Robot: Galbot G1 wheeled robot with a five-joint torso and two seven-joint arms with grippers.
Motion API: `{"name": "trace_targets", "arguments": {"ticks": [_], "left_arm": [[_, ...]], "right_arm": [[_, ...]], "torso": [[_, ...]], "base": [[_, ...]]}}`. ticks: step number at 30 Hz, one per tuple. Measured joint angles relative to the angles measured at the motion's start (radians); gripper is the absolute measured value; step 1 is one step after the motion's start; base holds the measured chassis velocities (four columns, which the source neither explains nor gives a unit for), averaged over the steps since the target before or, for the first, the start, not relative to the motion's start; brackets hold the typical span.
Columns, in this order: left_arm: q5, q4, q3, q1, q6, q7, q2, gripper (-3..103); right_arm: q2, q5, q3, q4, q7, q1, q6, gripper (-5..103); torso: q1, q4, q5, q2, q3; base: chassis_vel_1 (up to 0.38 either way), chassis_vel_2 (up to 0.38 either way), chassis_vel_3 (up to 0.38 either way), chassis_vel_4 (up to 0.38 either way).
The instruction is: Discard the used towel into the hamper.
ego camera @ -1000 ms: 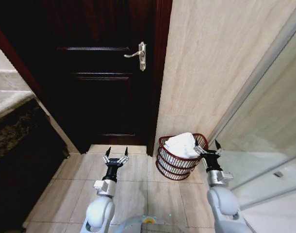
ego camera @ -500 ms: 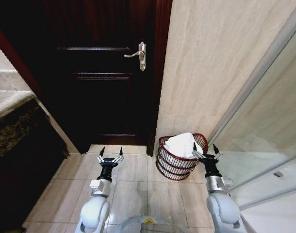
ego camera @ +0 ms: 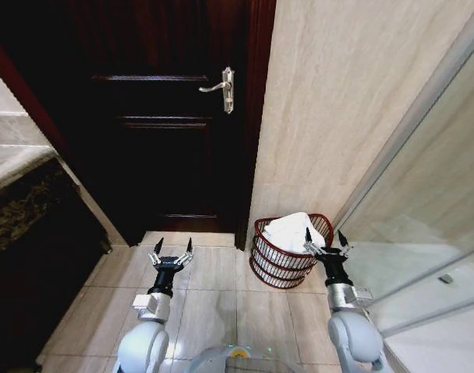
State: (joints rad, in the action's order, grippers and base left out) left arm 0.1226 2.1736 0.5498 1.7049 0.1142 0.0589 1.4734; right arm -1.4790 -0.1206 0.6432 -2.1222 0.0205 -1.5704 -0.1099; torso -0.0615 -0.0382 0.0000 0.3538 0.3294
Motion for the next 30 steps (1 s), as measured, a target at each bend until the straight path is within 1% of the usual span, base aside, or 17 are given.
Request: {"name": "trace_targets", "arguments": {"ticks": [6, 9, 14, 30], "left_arm": [[-0.002, 0.001, 0.012, -0.003, -0.001, 0.007, -0.002, 100], [-0.001, -0.001, 0.013, -0.003, -0.001, 0.007, -0.003, 100], [0.004, 0.001, 0.011, -0.011, 0.0, 0.008, -0.006, 100], [0.006, 0.009, 0.011, -0.026, -0.008, 0.013, -0.003, 100]], "right_arm": [[-0.001, 0.003, -0.002, -0.005, 0.003, 0.001, 0.002, 100], [-0.001, 0.006, -0.003, -0.01, 0.005, 0.003, 0.004, 100], [-0.001, 0.011, -0.004, -0.015, 0.008, 0.003, 0.006, 100], [0.0, 0.012, -0.005, -0.025, 0.011, 0.003, 0.014, 100]], "torso": [[-0.002, 0.0, 0.0, 0.005, 0.003], [-0.005, 0.0, 0.0, 0.014, 0.008], [-0.014, 0.0, 0.0, 0.039, 0.024], [-0.038, 0.0001, 0.0, 0.098, 0.06]], "base": [[0.0, 0.0, 0.0, 0.0], [0.0, 0.0, 0.0, 0.0], [0.0, 0.0, 0.0, 0.0], [0.0, 0.0, 0.0, 0.0]]}}
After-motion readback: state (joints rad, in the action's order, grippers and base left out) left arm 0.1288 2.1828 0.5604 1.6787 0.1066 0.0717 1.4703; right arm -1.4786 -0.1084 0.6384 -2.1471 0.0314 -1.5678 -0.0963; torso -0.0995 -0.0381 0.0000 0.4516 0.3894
